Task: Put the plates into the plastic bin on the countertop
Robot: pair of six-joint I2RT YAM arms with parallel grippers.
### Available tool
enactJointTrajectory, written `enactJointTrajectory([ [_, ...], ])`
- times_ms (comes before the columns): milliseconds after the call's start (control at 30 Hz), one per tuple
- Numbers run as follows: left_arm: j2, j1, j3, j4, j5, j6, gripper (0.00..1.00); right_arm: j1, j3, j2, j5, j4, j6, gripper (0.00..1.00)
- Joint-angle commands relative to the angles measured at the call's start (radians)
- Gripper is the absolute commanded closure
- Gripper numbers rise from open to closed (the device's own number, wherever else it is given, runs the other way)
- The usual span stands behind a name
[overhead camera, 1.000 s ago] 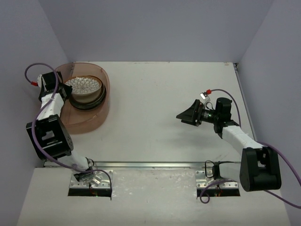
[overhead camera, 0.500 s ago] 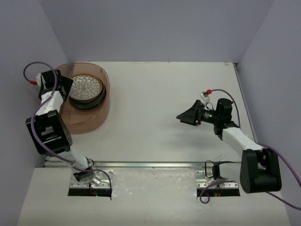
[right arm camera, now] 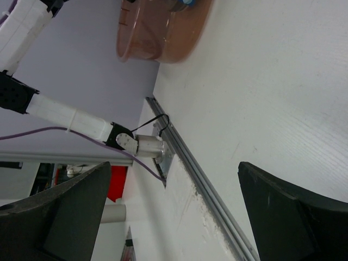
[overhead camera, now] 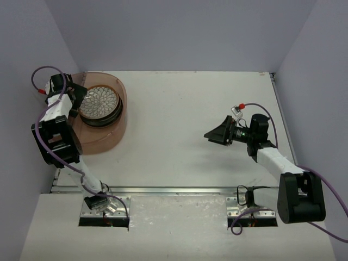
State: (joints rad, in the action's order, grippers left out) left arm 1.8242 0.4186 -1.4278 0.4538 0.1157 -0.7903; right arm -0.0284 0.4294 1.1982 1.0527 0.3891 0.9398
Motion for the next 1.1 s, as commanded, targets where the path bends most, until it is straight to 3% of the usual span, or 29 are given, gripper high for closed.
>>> enactJointTrajectory([
  [0,-0.006,-0.021,-0.125,0.058,0.057,0.025,0.0,-0.001,-0.005,-0.026,0.019,0.053,-0.004,0.01],
  [267,-0.069,-0.037,-0.17,0.125,0.081,0.092,0.0,-0.002,-0.002,-0.028,0.02,0.036,-0.017,0.01],
  [367,-0.133,-0.049,-0.173,0.192,0.126,0.126,0.0,-0.009,0.036,-0.056,-0.034,-0.122,-0.124,0.01],
  [433,-0.28,-0.078,-0.139,0.182,0.131,0.177,0.0,-0.034,0.129,-0.096,-0.159,-0.303,-0.239,0.01],
  [500,-0.407,-0.183,-0.083,0.16,0.086,0.327,0.0,-0.142,0.284,-0.188,-0.555,-0.663,-0.442,0.01],
  [533,-0.486,-0.232,-0.076,0.19,0.123,0.38,0.0,-0.211,0.322,-0.216,-0.683,-0.78,-0.496,0.01],
  [567,-0.553,-0.329,-0.048,0.2,0.167,0.405,0.0,-0.235,0.37,-0.268,-0.844,-0.81,-0.506,0.01],
  [633,-0.632,-0.484,0.01,0.257,0.228,0.415,0.0,-0.266,0.46,-0.322,-0.991,-0.904,-0.527,0.01],
  [767,-0.842,-0.62,0.172,0.281,0.228,0.439,0.0,-0.284,0.594,-0.395,-1.115,-1.077,-0.579,0.01],
  [933,-1.077,-0.624,0.293,0.299,0.238,0.553,0.0,-0.283,0.715,-0.446,-1.228,-1.26,-0.641,0.01],
  [1067,-1.253,-0.629,0.44,0.179,0.179,0.612,0.0,-0.283,0.721,-0.528,-1.277,-1.301,-0.712,0.01],
])
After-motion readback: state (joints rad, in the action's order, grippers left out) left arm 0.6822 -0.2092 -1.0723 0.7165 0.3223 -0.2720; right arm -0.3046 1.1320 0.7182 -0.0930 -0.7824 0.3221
